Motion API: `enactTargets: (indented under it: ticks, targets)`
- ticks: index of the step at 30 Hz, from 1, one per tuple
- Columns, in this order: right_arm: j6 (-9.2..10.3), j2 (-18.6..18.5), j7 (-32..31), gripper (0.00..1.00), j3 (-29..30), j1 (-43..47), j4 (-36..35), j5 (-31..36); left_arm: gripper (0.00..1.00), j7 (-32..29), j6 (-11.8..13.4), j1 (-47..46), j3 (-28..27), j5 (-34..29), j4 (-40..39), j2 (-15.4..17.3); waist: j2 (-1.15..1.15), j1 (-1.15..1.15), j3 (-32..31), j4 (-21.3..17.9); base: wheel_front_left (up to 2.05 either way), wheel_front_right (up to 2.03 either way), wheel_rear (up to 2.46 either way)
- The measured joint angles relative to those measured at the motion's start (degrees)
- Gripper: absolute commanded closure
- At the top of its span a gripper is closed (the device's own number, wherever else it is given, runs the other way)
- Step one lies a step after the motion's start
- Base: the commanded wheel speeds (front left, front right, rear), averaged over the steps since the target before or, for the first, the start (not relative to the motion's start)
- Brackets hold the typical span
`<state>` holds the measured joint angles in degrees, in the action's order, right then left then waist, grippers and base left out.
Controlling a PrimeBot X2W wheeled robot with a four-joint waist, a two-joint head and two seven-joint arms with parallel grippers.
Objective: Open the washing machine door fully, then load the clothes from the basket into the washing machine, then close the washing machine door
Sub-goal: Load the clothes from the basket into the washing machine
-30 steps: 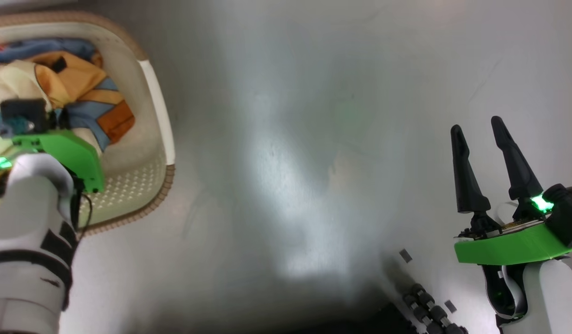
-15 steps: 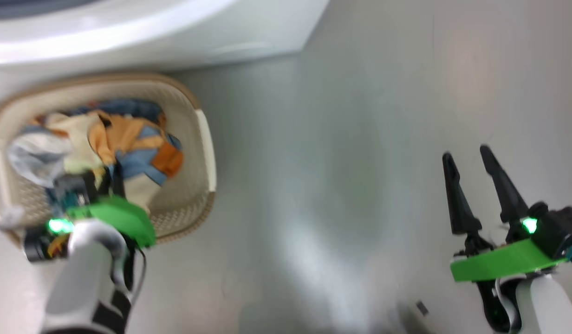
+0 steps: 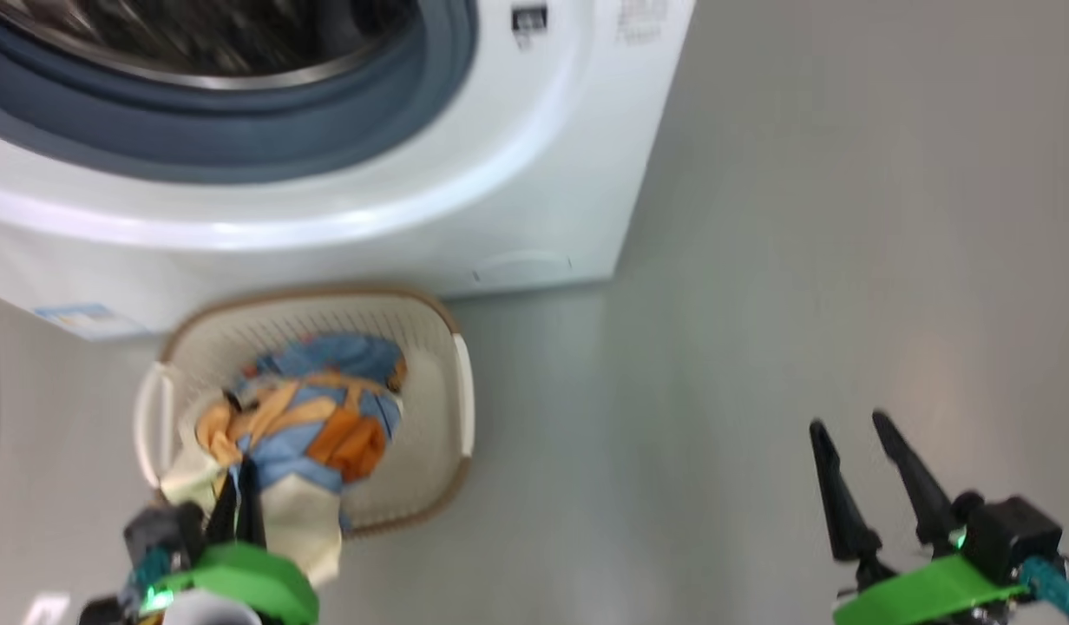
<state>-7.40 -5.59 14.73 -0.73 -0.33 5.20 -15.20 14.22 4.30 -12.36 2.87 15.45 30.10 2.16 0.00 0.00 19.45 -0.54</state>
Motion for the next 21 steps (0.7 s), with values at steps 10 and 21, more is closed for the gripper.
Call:
enactTargets:
  ticks: [10,21]
  targets:
    - [0.0,0.5,0.0,0.0,0.1,4.8,0.5,0.0,1.0,0.0,2.6,11.3,1.3,2.5,-12.7,0.0,0.0,0.0,-10.6,2.6,0.0,0.0,0.0]
    - [0.0,1.2,0.0,0.0,0.8,8.4,0.2,0.0,1.0,0.0,6.1,18.8,4.4,2.5,-24.3,0.1,0.0,0.0,-18.3,5.8,0.0,0.0,0.0]
